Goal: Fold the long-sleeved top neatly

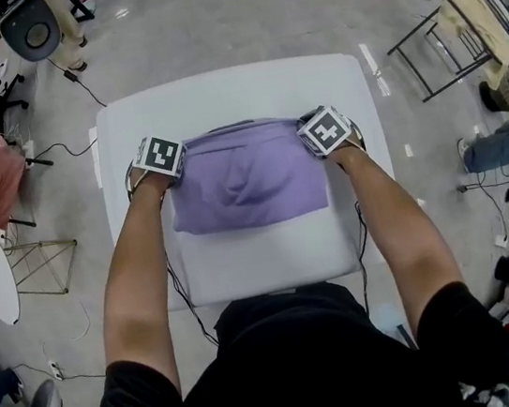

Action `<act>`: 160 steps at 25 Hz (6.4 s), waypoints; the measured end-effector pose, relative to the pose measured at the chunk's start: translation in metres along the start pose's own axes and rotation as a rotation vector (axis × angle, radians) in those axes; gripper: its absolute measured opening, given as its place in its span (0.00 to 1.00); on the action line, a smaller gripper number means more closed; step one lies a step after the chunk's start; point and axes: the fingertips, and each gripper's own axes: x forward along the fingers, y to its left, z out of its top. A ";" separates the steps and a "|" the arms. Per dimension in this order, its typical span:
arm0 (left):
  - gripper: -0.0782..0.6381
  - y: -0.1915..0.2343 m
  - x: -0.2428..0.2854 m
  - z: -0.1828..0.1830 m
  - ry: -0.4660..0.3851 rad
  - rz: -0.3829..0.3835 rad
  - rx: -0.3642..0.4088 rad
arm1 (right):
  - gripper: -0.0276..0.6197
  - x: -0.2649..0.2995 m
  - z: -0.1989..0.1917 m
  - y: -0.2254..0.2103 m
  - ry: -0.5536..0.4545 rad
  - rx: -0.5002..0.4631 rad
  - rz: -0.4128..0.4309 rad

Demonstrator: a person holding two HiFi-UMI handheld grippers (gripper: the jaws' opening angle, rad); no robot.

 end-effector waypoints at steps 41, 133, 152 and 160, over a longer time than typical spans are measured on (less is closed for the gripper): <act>0.12 -0.106 -0.146 -0.132 -0.420 -0.094 -0.266 | 0.16 -0.129 -0.073 0.075 -0.436 0.493 0.023; 0.21 -0.096 -0.170 -0.071 -0.577 -0.323 -0.087 | 0.06 -0.152 -0.024 0.246 -0.341 0.132 -0.036; 0.31 -0.119 -0.051 0.053 -0.307 -0.415 -0.197 | 0.22 -0.118 -0.016 0.255 -0.210 0.153 0.029; 0.13 -0.112 -0.081 0.082 -0.436 -0.442 -0.111 | 0.08 -0.136 0.018 0.263 -0.304 0.050 -0.032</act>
